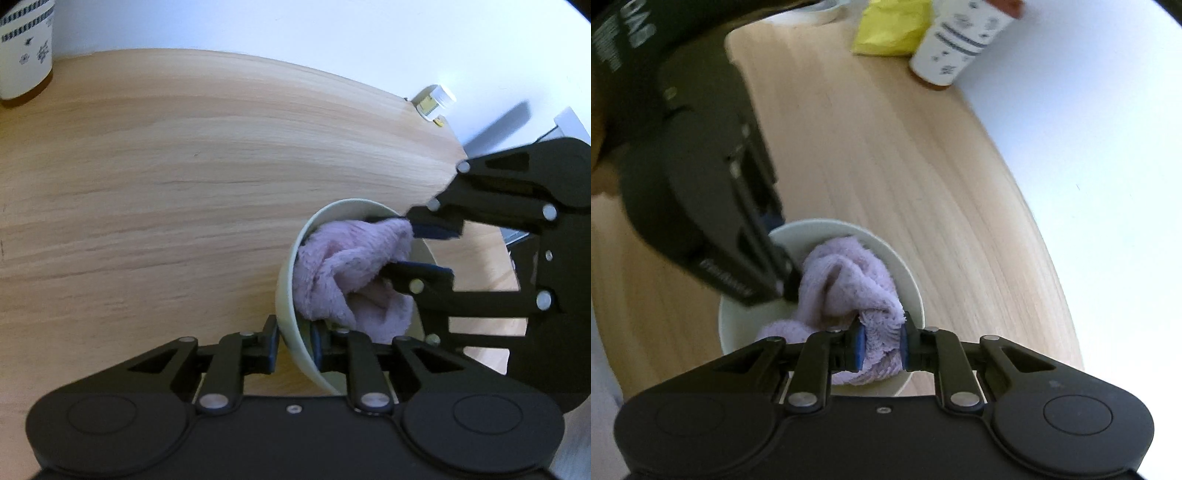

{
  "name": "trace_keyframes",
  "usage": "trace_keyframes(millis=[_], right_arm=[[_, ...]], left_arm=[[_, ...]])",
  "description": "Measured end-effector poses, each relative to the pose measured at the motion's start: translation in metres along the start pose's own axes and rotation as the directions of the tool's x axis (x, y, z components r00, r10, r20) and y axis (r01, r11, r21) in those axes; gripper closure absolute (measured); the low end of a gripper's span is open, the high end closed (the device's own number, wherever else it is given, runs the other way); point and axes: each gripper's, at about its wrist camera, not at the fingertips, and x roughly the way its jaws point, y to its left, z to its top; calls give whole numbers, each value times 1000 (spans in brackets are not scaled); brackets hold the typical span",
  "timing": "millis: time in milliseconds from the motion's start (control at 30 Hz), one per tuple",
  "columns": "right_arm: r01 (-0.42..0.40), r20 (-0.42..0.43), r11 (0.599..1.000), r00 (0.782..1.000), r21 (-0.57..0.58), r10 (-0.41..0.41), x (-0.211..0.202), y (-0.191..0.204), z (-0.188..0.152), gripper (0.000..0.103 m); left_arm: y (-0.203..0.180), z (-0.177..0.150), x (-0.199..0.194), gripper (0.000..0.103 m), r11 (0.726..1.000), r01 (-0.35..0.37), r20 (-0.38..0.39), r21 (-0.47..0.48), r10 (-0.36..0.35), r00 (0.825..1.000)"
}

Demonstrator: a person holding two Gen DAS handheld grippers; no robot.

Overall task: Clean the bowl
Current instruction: 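Wipe the cloth across the bowl's inner bottom and wall with the right gripper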

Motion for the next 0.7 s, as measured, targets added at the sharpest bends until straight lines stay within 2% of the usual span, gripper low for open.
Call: trace_keyframes(millis=[67,167,233,300,400,533,700], right_arm=[[-24,20,998,1000,66,23,1,-7,-2,83],[-62,51,991,997,118,56,24,0,2,84],[-87,69,987,995,134,78,38,7,1,84],[-105,73,985,993,133,96,36,7,-12,84],[-102,53,993,994,64,99,52,25,-7,84],[-102,31,995,994,-9,103,38,24,-18,84],[-152,9,987,988,-56,152,47,24,-6,84]], left_arm=[[0,1,0,87,1000,-4,0,-1,4,1000],[3,1,-2,87,1000,-5,4,-11,5,1000],[3,1,-2,87,1000,-1,7,-17,1,1000],[3,1,-1,87,1000,2,10,-20,-2,1000],[1,3,1,87,1000,0,11,-26,0,1000],[1,4,2,87,999,0,11,-40,1,1000],[2,5,3,89,995,-8,19,-95,9,1000]])
